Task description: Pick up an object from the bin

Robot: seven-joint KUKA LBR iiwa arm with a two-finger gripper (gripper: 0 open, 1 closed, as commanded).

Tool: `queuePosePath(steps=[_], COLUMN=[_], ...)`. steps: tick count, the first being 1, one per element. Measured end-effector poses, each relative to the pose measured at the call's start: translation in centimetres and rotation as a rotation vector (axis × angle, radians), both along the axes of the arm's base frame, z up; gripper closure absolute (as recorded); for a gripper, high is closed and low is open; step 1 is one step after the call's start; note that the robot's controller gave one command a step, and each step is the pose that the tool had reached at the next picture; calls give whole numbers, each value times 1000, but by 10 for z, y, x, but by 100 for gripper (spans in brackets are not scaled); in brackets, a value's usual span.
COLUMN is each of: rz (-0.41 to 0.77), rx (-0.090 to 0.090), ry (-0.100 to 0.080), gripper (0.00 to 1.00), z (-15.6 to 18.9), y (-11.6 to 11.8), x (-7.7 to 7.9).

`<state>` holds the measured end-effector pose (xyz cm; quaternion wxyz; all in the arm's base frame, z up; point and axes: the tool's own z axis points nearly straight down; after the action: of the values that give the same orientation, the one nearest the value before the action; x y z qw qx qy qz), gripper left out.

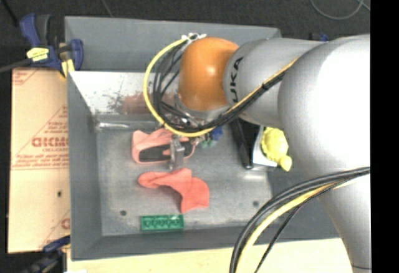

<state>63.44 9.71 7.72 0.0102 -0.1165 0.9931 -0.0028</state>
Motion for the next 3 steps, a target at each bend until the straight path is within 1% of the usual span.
queuePosePath(steps=[2,3], rz=[1,304], rx=[0,-7], ry=[0,2], gripper=[100,100], z=[0,68], y=[0,21], x=[0,4])
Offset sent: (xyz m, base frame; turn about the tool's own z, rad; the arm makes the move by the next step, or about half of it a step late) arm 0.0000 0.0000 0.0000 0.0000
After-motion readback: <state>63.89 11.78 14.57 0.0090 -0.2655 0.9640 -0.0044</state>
